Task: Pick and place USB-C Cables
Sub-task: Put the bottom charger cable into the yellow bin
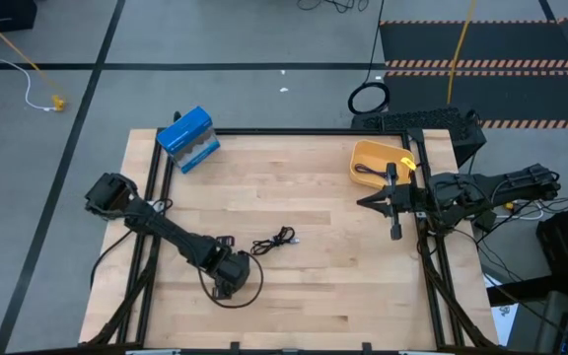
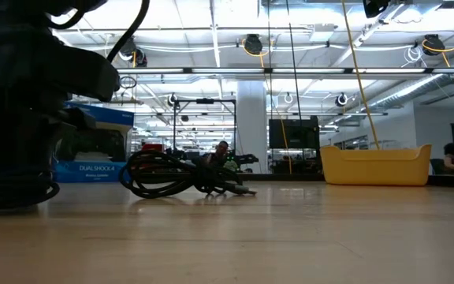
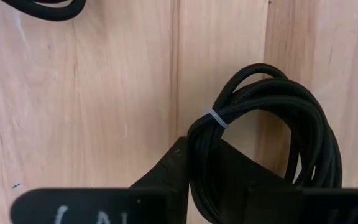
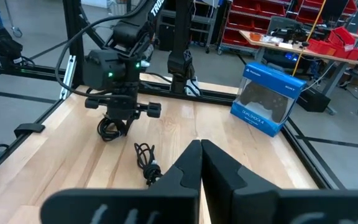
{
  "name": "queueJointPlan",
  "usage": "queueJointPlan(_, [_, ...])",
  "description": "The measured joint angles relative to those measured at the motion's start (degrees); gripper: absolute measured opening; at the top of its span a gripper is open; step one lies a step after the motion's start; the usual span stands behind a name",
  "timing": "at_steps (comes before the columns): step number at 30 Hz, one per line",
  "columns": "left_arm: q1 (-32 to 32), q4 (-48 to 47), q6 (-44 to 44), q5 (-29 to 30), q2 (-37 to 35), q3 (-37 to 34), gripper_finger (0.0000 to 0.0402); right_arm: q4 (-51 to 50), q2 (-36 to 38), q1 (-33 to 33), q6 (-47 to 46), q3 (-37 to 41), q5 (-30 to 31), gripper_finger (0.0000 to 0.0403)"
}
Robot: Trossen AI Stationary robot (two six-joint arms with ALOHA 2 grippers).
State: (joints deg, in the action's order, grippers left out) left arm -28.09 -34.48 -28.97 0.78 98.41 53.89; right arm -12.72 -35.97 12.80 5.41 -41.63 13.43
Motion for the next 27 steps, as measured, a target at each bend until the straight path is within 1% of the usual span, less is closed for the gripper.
queueJointPlan(5, [0.4,-2.5,1.7,-1.3,0.2,2.5,0.0054,0.0,0.0,0.0,0.2,0.0,0.0,0.0000])
queueJointPlan(9, [0.4,-10.8,4.6,-1.3,0.2,7.7,0.0055,0.0,0.0,0.0,0.5,0.0,0.0,0.0000])
queueJointPlan(18, [0.5,-31.5,13.6,-1.0,0.1,25.2,0.0055,0.0,0.0,0.0,0.4,0.0,0.0,0.0000])
queueJointPlan(23, [0.6,-41.5,16.0,-0.6,0.1,35.0,0.0055,0.0,0.0,0.0,0.4,0.0,0.0,0.0000])
queueJointPlan(27, [0.6,-48.6,17.7,-0.3,0.1,41.5,0.0056,0.0,0.0,0.0,0.4,0.0,0.0,0.0000])
